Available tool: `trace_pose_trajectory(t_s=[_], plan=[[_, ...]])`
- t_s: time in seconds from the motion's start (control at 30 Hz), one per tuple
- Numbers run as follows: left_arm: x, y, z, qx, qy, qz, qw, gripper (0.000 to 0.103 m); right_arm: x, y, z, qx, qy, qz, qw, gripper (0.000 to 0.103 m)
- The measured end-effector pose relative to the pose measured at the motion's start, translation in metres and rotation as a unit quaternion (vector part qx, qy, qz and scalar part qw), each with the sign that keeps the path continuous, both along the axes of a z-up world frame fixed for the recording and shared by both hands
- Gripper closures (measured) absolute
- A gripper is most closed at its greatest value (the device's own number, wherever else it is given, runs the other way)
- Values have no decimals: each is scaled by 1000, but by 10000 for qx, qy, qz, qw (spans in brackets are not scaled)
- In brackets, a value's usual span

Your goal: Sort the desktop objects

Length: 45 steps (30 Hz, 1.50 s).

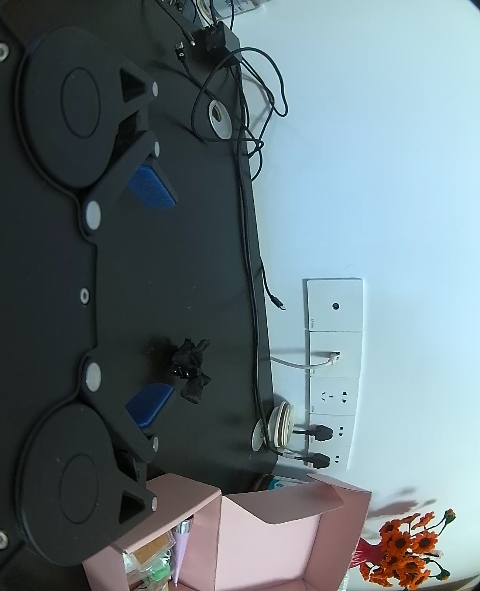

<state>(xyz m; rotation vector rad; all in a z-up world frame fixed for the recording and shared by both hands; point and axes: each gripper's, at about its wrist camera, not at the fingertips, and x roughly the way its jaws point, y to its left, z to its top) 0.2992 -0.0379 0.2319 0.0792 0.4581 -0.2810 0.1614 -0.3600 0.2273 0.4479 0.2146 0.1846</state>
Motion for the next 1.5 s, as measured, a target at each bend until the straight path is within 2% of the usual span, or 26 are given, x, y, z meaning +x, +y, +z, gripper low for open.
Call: trace_pose_trajectory(t_s=[0.27,0.47,0.63,0.87,1.03,1.3,1.5], plan=[[-4,2,2,-93,-70,-165,9998,0,1,0,0,-17,14,32,10000,1],[3,16,1,-548,142,-128,9983,0,1,0,0,-11,2,68,10000,1],[9,23,3,-704,205,-9,9973,0,2,-2,-1,16,1,99,9999,1],[4,23,8,-792,-41,-9,9968,0,1,-2,-1,28,-7,123,9999,1],[-1,24,11,-1077,-158,-24,9941,0,0,-2,-2,65,-9,127,9999,1],[-11,13,15,-660,-521,-44,9964,0,-1,-2,-1,69,-8,108,9999,1],[-4,6,15,-509,-148,-58,9986,0,-1,-2,-2,74,0,101,9999,1]])
